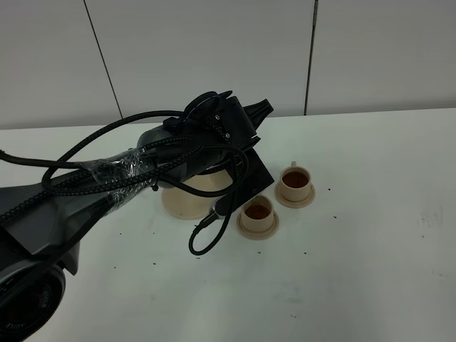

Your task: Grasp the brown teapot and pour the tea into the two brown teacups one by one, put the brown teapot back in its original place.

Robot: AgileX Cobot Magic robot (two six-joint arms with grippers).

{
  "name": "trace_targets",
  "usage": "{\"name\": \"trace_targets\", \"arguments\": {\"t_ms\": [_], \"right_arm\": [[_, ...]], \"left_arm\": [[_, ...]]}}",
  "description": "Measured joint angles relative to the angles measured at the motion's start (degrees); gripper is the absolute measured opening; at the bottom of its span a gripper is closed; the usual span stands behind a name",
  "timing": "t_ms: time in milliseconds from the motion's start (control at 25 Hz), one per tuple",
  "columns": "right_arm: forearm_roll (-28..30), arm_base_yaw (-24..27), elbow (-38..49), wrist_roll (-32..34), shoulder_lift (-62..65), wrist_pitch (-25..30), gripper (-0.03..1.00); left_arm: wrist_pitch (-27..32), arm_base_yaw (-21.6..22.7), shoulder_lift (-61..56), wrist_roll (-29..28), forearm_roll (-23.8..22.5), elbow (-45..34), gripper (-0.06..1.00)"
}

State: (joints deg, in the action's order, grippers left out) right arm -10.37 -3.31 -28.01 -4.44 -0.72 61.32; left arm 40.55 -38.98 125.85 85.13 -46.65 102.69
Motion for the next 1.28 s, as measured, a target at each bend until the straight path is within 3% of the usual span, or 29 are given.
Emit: {"name": "trace_targets", "arguments": {"t_ms": [1280], "right_arm": [[0.0, 0.0, 0.0, 0.0, 0.0, 0.0, 0.24]], "left_arm": [[-1.11, -0.58, 0.04, 4.69, -0.12, 0.0, 0.17]]}}
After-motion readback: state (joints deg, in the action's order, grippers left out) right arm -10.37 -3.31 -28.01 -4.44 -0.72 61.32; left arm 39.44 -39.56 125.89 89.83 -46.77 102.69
